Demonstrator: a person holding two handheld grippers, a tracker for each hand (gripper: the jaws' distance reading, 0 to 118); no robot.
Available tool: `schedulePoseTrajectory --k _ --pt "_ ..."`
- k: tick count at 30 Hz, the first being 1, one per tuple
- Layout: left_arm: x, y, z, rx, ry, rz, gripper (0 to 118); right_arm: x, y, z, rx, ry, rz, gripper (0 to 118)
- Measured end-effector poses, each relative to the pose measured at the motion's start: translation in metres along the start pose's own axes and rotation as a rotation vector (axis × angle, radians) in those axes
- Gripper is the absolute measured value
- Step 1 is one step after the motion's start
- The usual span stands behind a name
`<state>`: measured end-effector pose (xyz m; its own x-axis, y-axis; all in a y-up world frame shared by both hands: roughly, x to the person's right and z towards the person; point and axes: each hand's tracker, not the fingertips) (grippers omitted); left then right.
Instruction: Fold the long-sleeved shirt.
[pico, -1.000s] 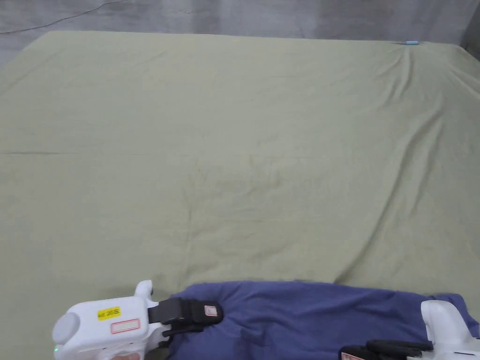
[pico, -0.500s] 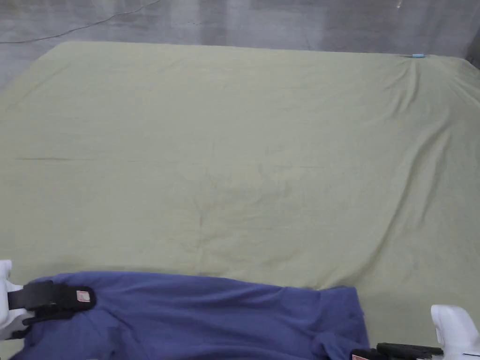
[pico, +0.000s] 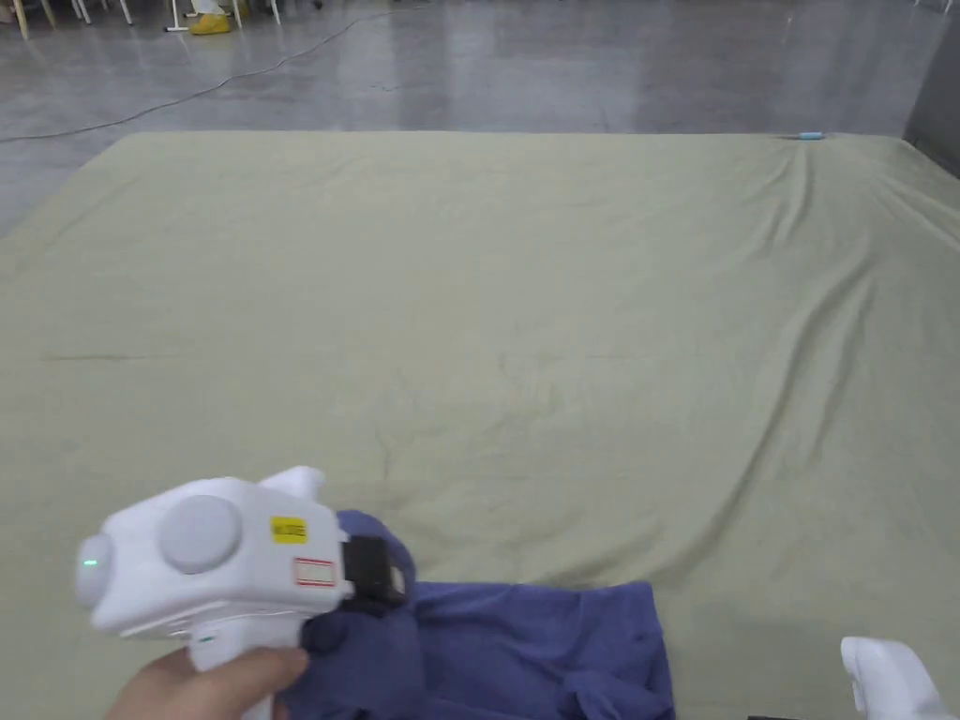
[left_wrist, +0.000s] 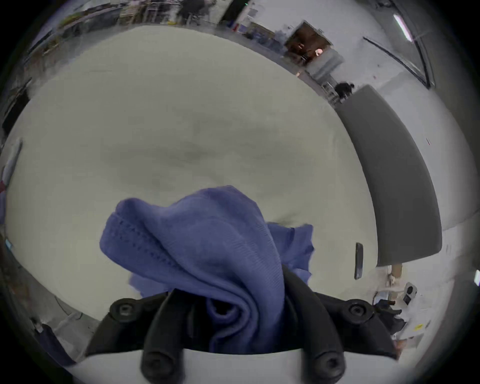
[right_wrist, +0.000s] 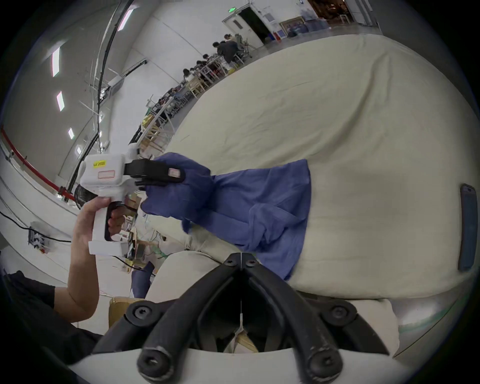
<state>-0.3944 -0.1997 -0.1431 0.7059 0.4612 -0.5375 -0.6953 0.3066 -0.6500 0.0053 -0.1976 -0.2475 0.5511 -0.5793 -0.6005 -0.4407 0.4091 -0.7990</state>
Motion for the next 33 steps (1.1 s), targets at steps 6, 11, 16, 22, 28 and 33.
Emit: schedulePoseTrajectory --k 6,11,16,22,28,33 --pt "0.055 -0.017 -0.104 -0.150 0.001 -0.015 38 0.022 -0.012 0.017 0.022 0.003 -0.045 0" --pt "0.059 -0.028 -0.113 -0.127 -0.258 0.223 106 0.031 -0.021 0.021 0.026 0.021 -0.062 0" --pt "0.058 -0.022 -0.062 -0.153 -0.427 0.288 84 0.042 -0.025 0.025 0.037 0.084 -0.095 0" --pt "0.014 -0.023 -0.010 0.124 -0.102 0.174 0 0.049 -0.025 0.034 0.069 0.105 -0.122 0" --pt "0.047 -0.068 -0.054 -0.009 -0.054 0.011 0 0.050 -0.026 0.040 0.085 0.110 -0.132 0" --pt "0.113 -0.104 -0.125 -0.098 -0.011 -0.212 0 0.050 -0.030 0.047 0.095 0.077 -0.151 0"
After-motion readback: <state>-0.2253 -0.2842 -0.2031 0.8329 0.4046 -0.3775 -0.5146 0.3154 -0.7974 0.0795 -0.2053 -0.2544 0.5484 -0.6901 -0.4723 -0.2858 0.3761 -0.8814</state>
